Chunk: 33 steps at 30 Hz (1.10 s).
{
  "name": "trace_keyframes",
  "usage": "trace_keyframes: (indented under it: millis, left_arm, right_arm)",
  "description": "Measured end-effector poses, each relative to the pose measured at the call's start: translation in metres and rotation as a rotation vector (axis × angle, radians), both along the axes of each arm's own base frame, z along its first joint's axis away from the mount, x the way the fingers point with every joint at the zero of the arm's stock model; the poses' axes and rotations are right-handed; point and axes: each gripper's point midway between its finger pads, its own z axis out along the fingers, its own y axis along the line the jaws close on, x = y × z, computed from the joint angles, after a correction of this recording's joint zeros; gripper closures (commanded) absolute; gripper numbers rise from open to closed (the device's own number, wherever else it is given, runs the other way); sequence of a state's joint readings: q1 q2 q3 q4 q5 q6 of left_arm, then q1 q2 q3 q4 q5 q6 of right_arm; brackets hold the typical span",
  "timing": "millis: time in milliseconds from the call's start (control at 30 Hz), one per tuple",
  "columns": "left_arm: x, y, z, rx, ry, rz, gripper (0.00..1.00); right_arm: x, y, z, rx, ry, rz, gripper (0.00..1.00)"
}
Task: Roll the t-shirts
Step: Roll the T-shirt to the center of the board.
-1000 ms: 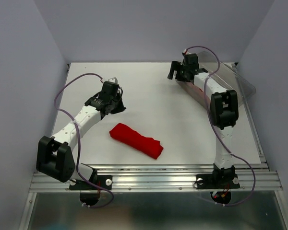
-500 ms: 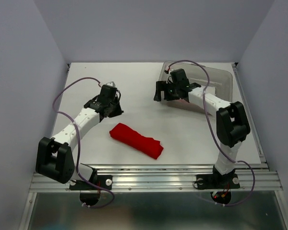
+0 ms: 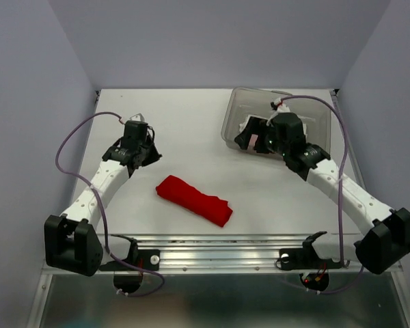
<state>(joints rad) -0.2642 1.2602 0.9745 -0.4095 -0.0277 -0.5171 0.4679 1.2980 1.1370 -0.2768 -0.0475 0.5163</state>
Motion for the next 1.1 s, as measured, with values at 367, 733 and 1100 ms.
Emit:
trace_keyframes:
  millis: [367, 733, 1100]
  left_arm:
    - [-0.007, 0.006, 0.039, -0.057, -0.127, 0.042, 0.97]
    - [-0.012, 0.006, 0.029, -0.062, -0.106, 0.051, 0.97]
    - [-0.014, 0.008, 0.030, -0.063, -0.118, 0.055, 0.97]
  right_arm:
    - [-0.164, 0.028, -0.173, 0.009, 0.502, 0.066, 0.04]
    - [-0.203, 0.074, -0.205, 0.130, 0.608, 0.100, 0.08]
    - [-0.178, 0.088, -0.213, 0.205, 0.574, -0.001, 0.53]
